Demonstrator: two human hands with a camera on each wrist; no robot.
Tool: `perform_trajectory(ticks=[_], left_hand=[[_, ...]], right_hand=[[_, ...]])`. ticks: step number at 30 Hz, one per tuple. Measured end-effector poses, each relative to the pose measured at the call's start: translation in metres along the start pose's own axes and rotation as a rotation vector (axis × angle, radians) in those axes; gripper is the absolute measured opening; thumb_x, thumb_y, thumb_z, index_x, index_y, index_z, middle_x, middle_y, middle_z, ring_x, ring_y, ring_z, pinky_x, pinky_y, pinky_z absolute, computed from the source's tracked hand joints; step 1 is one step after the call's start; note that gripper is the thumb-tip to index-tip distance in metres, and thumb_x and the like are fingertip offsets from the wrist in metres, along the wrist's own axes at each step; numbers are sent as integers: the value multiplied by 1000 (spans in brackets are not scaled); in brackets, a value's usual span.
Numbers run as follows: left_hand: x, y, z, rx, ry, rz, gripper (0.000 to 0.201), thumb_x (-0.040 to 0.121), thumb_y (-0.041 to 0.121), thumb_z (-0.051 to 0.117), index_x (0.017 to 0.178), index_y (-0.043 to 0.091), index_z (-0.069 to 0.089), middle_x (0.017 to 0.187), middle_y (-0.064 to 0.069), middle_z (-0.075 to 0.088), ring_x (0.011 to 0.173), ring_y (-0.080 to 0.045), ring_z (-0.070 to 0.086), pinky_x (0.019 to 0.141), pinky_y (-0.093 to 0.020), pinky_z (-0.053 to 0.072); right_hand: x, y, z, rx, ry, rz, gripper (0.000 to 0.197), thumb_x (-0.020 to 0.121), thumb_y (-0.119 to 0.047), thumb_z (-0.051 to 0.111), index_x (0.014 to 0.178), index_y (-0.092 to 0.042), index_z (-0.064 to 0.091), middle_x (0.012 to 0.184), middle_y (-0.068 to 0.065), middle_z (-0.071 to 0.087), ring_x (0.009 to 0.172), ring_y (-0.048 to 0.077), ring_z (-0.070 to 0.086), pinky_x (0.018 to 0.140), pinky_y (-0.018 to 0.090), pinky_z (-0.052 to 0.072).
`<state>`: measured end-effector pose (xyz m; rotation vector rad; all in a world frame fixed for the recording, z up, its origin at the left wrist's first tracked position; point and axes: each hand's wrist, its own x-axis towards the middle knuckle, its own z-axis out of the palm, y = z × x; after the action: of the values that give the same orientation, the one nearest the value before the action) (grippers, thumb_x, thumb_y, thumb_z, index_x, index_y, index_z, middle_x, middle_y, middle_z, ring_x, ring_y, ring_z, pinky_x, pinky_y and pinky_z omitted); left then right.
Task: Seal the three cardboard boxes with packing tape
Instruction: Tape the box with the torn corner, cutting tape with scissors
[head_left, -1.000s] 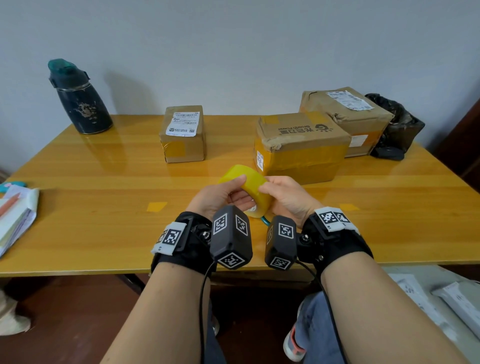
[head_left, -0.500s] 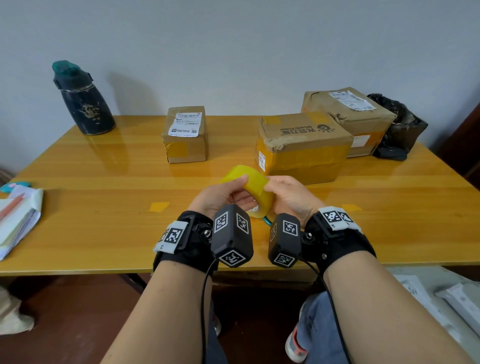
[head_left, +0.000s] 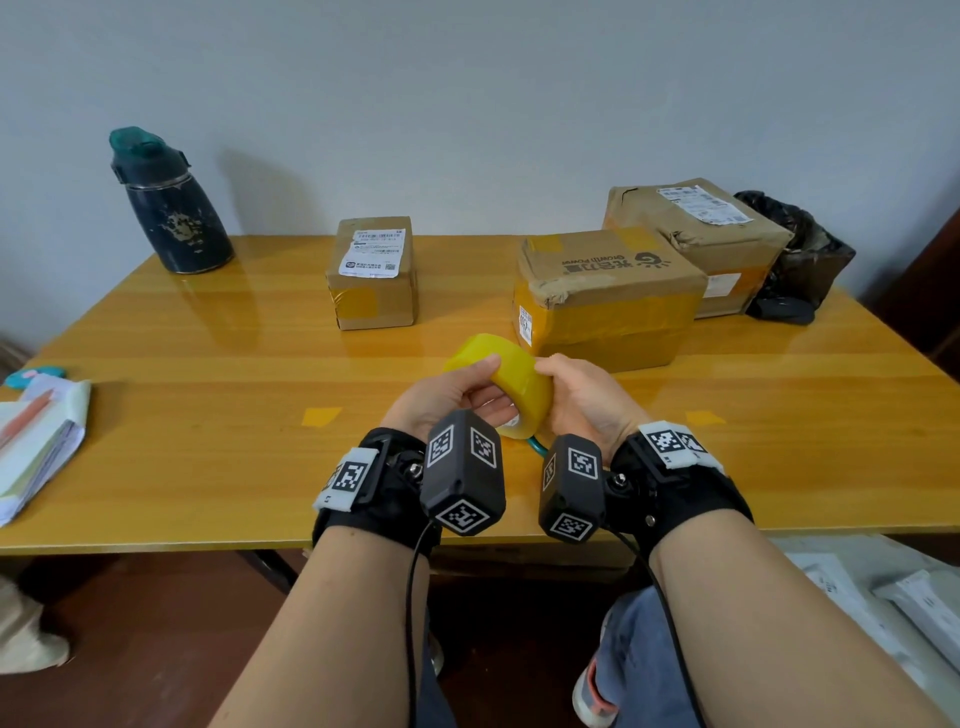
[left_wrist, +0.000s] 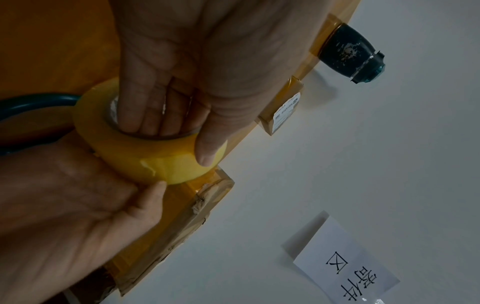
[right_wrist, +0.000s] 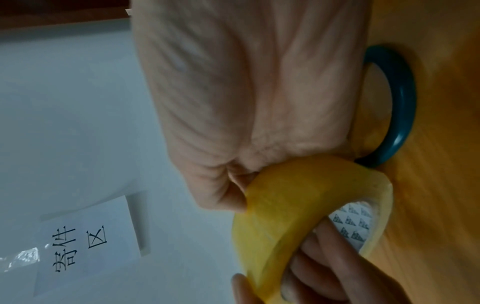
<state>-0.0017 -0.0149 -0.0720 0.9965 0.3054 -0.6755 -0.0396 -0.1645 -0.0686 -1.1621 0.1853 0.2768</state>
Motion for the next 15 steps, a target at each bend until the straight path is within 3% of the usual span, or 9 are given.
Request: perform_trajectory(ticks=[7, 11, 15], left_hand=[[0, -1, -2, -31, 0, 15, 17, 86, 12, 68, 87, -1, 57, 92, -19, 64, 92, -31, 66, 77, -44, 59], [-1, -1, 0, -31, 10, 17, 16, 88, 12, 67, 85, 0, 56, 87, -18, 63, 91, -30, 64, 82, -45, 52], [-1, -1, 0, -38, 19, 20, 15, 88, 11, 66, 84, 1, 56, 89, -18, 62, 94, -30, 63, 88, -47, 50]], right_hand=[[-1, 1, -3, -14, -33, -12, 40, 95, 1, 30, 129, 14, 45, 119, 32, 52, 107, 36, 53, 103, 55, 38], [-1, 1, -1, 11, -40, 4, 41, 100, -11, 29, 134, 7, 45, 130, 32, 50, 111, 36, 54, 99, 50, 42], [-1, 1, 1, 12, -2, -2, 39, 100, -7, 29, 132, 10, 45, 126, 34, 51, 106, 36, 56, 95, 50, 45]])
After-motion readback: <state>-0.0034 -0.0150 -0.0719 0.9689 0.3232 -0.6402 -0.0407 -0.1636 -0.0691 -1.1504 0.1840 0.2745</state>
